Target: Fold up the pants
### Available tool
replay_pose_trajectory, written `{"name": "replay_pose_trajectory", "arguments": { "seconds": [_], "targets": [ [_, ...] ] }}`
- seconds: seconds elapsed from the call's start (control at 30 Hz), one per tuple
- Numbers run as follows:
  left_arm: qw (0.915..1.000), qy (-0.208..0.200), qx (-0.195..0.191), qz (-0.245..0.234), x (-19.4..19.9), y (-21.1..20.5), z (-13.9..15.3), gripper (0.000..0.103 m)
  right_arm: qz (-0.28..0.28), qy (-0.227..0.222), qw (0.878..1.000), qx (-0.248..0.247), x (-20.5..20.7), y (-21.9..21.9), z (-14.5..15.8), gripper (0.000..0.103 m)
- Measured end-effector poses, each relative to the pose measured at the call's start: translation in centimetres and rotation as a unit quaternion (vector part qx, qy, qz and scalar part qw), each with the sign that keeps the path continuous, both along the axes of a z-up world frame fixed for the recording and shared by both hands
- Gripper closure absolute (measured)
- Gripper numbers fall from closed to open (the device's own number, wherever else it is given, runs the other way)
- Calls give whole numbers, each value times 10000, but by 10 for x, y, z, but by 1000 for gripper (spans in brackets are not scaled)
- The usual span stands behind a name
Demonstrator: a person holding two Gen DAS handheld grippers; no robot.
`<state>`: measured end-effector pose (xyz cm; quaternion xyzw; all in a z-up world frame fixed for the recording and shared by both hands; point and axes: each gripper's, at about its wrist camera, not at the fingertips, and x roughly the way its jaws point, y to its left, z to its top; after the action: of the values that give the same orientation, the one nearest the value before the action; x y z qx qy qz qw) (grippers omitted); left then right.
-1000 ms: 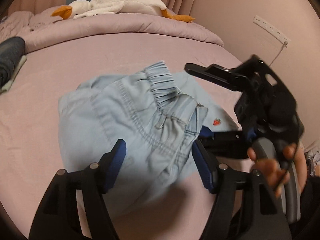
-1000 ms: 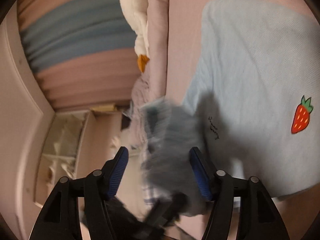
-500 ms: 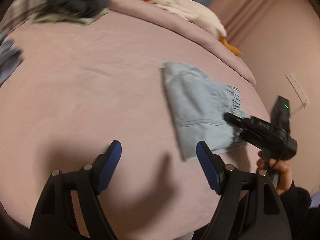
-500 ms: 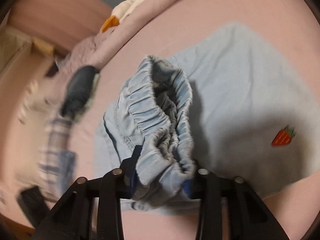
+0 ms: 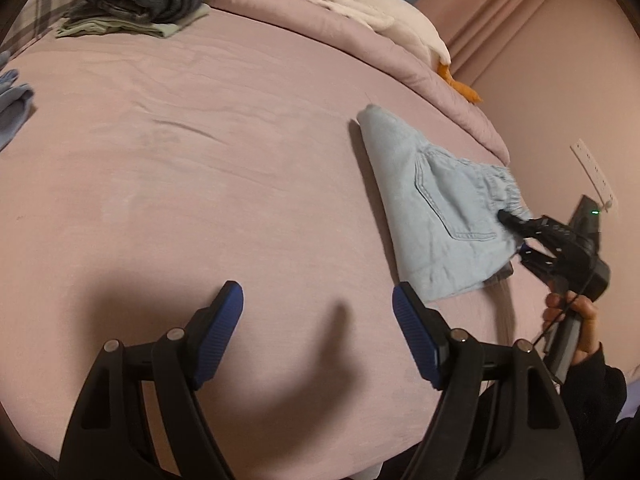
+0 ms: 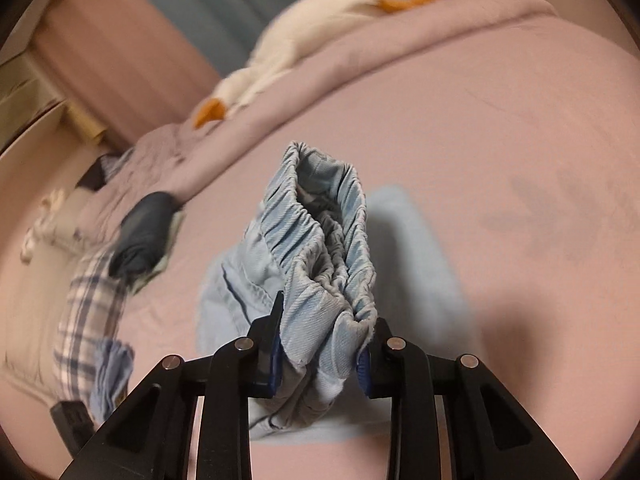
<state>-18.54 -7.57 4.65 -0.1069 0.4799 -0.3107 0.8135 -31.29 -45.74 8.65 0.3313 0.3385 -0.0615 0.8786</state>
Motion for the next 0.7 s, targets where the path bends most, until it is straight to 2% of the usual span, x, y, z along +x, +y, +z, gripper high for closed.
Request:
{"name": "replay_pose_trajectory", "arguments": {
  "seconds": [0.13, 0.2, 0.33, 0.47, 0.5, 0.53, 0.6, 0.67, 0.7],
  "targets": [
    [9999, 22, 103, -111, 2, -9, -1, 26, 25, 403, 9980, 477, 14, -8, -37, 73],
    [9998, 67, 152, -148, 3, -13, -1, 26, -37, 306, 9975, 636, 16, -12, -51, 73],
    [9995, -59, 185, -255, 11, -24, 8, 26, 103, 275, 9982, 526, 16, -12, -45, 73],
    [9986, -275, 6, -449, 29, -43, 26, 26, 50, 275, 9975, 644, 6, -20, -40, 70],
    [9982, -333, -20, -500, 34, -49, 29, 27, -14, 268, 9982, 540, 1, -22, -37, 65],
    [9977, -401, -15, -543, 39, -56, 33, 27, -169, 274, 9991, 289, -5, -24, -30, 54],
    [9965, -480, -58, -686, 52, -70, 39, 28, -552, 260, 9978, -268, -16, -24, -17, 45],
    [9952, -576, -35, -785, 63, -84, 43, 35, -869, 184, 9925, -843, -29, -23, 0, 44],
    [9944, -577, -22, -882, 70, -93, 44, 39, -845, 95, 9911, -1026, -33, -18, 6, 44]
  ]
}}
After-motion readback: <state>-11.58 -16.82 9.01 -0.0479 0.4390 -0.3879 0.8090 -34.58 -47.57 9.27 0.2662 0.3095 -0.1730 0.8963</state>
